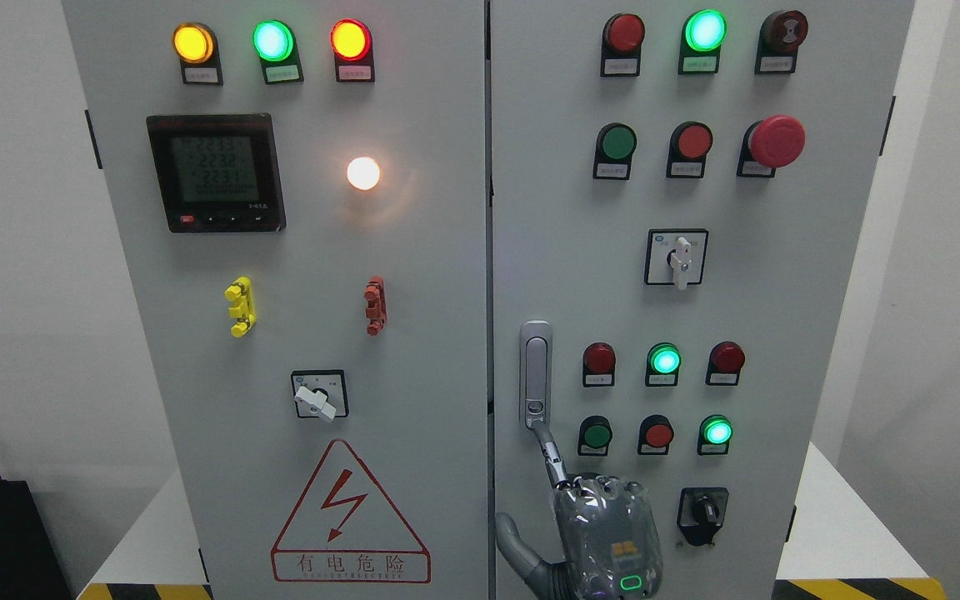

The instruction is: Release door handle

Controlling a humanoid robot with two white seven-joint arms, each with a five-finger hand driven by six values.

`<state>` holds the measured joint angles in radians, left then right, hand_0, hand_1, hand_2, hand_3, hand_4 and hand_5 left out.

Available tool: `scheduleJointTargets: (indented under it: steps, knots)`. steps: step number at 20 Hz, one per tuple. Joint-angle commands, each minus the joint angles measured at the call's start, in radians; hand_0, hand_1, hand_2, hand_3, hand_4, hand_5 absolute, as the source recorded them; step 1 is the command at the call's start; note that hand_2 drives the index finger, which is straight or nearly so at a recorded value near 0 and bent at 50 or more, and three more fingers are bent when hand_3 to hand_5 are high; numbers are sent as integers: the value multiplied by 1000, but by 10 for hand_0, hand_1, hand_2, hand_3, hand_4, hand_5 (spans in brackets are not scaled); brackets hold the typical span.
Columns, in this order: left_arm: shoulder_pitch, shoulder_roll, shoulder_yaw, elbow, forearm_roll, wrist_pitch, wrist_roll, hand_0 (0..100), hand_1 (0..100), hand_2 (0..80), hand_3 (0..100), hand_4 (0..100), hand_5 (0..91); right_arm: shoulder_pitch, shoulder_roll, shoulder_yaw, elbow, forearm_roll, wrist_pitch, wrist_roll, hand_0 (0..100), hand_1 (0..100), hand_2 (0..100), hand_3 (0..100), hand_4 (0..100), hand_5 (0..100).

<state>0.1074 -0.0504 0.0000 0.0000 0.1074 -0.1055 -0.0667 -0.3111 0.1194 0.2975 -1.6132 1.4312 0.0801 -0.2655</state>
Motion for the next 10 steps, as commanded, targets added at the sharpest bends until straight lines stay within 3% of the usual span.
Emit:
scheduleJointTargets:
  steps: [1, 10]
  knots:
    - [0, 1, -14, 20, 0, 0, -1, 120, 389, 0, 0, 0, 0, 0, 2, 0, 7, 0, 0, 3, 320, 240, 0, 1000, 1000, 981]
    - [0, 0, -14, 20, 0, 0, -1, 120, 389, 0, 0, 0, 0, 3, 5, -1, 6, 0, 0, 20, 322, 243, 0, 1000, 1000, 980]
